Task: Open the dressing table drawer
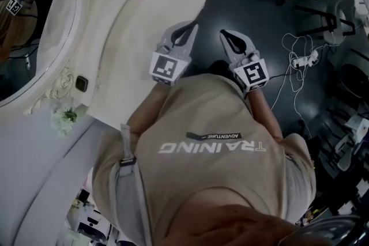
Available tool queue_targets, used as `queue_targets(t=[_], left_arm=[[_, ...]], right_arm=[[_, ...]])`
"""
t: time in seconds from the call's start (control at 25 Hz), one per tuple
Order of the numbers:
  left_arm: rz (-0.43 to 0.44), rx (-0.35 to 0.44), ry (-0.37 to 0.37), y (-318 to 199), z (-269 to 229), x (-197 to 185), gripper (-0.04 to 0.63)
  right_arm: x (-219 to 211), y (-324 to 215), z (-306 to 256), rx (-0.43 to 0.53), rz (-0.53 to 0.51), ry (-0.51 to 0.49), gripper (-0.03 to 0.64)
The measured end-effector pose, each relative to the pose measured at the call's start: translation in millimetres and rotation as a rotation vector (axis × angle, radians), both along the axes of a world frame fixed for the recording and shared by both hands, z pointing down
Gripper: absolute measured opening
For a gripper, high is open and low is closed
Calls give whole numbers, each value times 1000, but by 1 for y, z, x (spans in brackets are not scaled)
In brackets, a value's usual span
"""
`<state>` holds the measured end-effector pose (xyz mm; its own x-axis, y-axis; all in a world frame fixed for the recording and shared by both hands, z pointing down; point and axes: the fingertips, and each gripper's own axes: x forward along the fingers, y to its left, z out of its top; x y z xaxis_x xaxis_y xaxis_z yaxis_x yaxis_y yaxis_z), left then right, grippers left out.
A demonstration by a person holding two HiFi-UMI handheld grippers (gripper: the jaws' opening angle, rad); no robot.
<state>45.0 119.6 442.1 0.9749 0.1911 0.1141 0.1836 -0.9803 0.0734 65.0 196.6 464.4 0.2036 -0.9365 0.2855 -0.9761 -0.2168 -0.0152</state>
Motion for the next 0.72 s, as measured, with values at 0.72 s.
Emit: queue_targets(t=[0.72], left_arm=[[-615,-17,-195,-135,31,73,6]], right_arm=[[150,-140,37,-30,-517,1,3]])
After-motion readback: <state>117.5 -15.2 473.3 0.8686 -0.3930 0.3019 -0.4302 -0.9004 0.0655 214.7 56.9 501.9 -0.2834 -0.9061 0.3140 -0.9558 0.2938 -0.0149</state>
